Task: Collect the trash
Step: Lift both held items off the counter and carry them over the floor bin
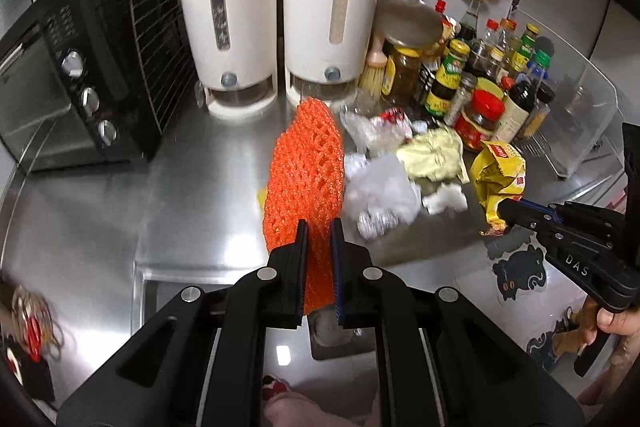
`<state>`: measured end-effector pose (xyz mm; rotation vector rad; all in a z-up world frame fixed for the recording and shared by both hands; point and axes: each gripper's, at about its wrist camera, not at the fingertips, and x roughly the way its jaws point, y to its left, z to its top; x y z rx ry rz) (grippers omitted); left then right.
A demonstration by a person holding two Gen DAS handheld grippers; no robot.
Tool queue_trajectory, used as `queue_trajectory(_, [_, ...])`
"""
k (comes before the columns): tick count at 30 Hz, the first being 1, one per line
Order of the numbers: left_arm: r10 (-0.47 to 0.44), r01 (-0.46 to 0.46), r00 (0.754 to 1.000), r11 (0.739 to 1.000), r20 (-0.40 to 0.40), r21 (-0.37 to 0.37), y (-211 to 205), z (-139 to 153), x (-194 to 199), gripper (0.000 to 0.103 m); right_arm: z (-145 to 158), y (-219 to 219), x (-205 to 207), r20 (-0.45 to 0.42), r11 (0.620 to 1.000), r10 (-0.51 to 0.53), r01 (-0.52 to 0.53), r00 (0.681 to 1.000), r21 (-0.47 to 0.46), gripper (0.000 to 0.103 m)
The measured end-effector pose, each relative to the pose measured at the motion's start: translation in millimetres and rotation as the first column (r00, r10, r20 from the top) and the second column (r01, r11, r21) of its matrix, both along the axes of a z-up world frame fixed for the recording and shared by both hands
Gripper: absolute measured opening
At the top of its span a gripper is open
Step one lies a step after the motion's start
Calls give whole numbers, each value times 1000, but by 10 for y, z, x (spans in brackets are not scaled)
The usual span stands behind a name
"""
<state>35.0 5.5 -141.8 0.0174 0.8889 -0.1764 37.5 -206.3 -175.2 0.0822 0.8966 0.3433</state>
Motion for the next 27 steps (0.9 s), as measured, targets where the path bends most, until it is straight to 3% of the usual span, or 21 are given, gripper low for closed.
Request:
queue_trajectory(6, [-11, 13, 997, 1000, -72, 17, 18, -287, -370, 9, -327, -1, -304, -99, 1000, 0, 1, 995, 12, 5])
queue_trajectory(10, [-31, 28, 987, 999, -160, -22, 57, -619, -510, 9, -683, -14, -445, -183, 1000, -6, 9, 983, 12, 5])
queue_trajectory(15, [-70, 58, 959, 997, -273, -51, -16, -1210, -625, 9, -1202, 18, -524, -275, 1000, -10, 15, 961, 14, 5])
queue_trajectory(27, [-96, 81, 911, 995, -400, -54, -246, -2734, -440, 9, -2679, 54, -355, -479, 982, -108, 168, 871, 84, 5])
